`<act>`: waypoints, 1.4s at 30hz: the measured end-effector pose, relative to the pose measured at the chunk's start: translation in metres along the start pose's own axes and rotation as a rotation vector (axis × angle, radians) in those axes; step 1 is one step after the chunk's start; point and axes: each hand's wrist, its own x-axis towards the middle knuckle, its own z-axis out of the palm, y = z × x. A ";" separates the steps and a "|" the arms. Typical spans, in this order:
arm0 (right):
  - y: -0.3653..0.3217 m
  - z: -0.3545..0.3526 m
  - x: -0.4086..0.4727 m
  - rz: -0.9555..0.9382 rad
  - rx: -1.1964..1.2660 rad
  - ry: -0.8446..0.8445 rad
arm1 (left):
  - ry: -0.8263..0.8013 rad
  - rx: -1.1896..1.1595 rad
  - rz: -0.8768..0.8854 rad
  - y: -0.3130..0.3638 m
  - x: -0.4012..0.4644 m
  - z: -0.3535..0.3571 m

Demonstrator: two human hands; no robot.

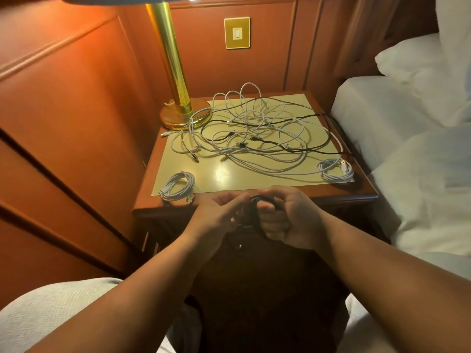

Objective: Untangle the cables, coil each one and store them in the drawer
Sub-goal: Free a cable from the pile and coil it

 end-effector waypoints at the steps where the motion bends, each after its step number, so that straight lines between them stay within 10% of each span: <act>1: 0.001 -0.002 0.001 -0.007 0.062 -0.025 | -0.023 -0.062 -0.013 -0.002 -0.001 0.005; 16: 0.003 -0.004 0.006 -0.104 0.361 -0.024 | 0.086 -0.135 -0.018 -0.009 -0.004 0.015; 27: 0.006 -0.005 0.003 -0.098 0.301 -0.023 | -0.152 -0.148 -0.008 -0.011 -0.008 0.017; 42: -0.003 -0.008 0.010 -0.127 -0.341 0.142 | -0.080 -0.254 -0.131 -0.005 0.002 0.007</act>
